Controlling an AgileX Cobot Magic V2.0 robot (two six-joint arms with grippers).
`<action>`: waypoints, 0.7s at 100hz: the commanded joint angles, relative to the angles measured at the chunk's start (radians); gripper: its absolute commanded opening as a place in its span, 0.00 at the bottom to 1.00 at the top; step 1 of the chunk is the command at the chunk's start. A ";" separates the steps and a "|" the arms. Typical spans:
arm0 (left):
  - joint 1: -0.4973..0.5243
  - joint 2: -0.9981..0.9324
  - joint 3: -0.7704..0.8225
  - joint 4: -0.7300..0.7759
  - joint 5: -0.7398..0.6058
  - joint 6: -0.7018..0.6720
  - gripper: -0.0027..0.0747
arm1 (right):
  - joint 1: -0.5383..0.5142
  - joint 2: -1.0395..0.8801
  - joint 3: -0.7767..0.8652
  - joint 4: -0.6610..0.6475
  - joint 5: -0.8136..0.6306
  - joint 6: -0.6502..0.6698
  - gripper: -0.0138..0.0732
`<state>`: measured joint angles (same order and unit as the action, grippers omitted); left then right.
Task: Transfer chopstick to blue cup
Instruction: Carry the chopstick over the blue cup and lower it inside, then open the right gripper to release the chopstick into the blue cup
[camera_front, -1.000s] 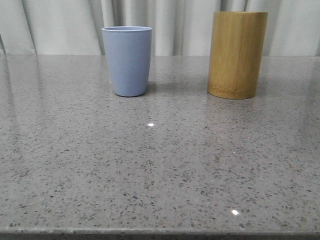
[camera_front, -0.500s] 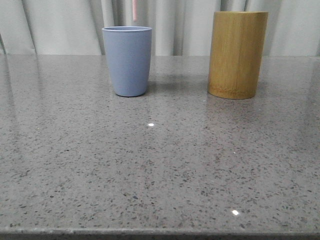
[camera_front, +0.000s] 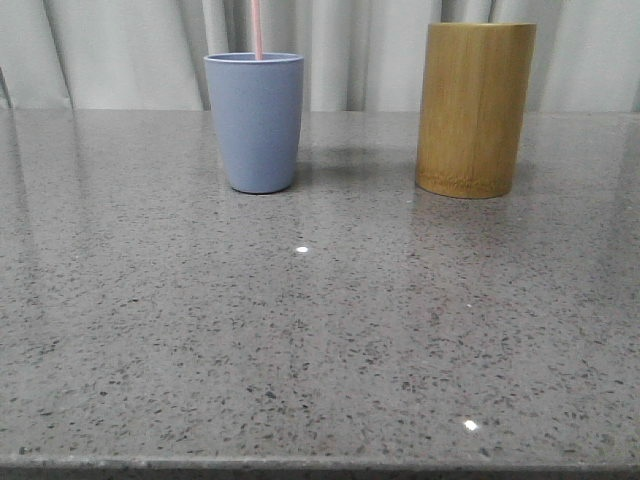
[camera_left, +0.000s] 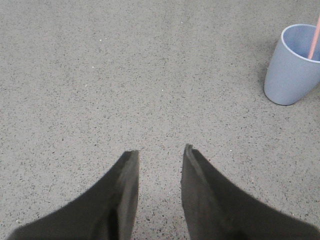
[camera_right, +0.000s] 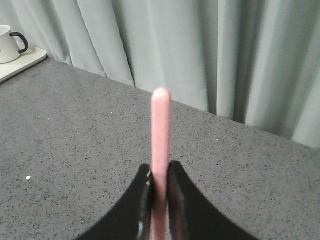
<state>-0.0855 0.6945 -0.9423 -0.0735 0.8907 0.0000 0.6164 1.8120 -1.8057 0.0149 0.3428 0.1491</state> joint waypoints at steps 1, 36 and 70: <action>0.003 0.001 -0.025 -0.004 -0.077 -0.007 0.30 | 0.000 -0.040 -0.035 -0.001 -0.088 -0.002 0.06; 0.003 0.001 -0.025 -0.004 -0.077 -0.007 0.30 | 0.000 -0.021 -0.035 -0.001 -0.078 -0.002 0.31; 0.003 0.001 -0.025 -0.004 -0.066 -0.007 0.30 | -0.001 -0.022 -0.035 -0.001 -0.077 -0.002 0.47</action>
<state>-0.0855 0.6945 -0.9423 -0.0735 0.8907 0.0000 0.6164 1.8426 -1.8057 0.0149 0.3422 0.1491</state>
